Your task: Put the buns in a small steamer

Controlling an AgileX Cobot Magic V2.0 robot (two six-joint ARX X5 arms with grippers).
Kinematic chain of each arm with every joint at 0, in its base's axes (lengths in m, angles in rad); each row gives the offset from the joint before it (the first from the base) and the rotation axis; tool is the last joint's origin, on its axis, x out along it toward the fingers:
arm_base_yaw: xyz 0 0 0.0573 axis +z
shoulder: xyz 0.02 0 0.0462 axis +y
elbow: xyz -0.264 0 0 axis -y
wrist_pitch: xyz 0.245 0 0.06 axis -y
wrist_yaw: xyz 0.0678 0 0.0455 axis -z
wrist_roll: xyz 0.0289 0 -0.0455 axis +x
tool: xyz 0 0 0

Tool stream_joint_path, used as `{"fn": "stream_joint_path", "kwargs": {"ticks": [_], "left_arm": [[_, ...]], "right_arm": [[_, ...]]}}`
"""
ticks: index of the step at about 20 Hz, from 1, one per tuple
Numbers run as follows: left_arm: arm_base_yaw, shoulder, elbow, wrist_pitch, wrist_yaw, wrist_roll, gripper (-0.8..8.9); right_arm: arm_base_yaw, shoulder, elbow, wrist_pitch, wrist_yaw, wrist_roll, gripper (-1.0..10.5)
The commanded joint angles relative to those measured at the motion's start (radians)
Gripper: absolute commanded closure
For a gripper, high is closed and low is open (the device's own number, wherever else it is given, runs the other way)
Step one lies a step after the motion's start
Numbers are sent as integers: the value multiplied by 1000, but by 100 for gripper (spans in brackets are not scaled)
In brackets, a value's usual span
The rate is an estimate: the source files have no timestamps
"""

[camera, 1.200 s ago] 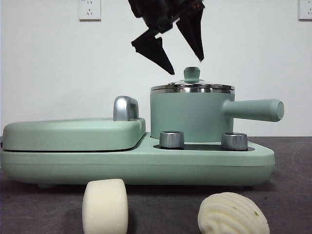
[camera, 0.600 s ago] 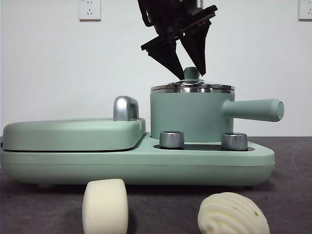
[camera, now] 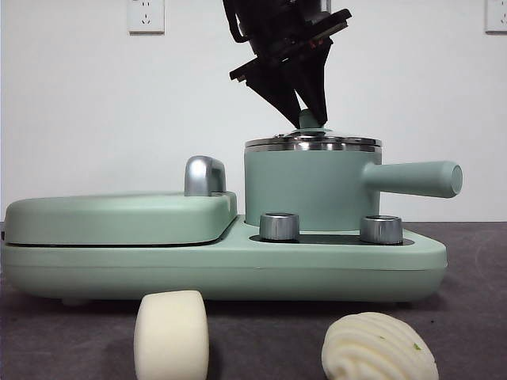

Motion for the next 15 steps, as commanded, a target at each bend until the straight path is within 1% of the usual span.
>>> {"fn": "stream_joint_path", "kwargs": {"ticks": [1,4,7,9,11,13,15], "left_arm": [[-15,26,72,-13,4,3,797],[-14,26,161,-57,3,-10,797],[-13,26,230,-111,2,-17,797],[-1,24,256,-143,2,-15,797],[26,19,267,-166,2,-16,797],[62,5,267,-182,2,-16,797],[106,-13,267,-191,2,-15,797]], "right_arm": [[2,5,14,3,-2,6,505],[3,6,20,-18,-18,9,505],[6,42,65,-96,-19,9,505],[34,84,114,-156,-17,6,505],[89,134,166,-201,-3,7,505],[175,195,219,-248,50,17,505],[290,256,255,-259,113,59,505]]}}
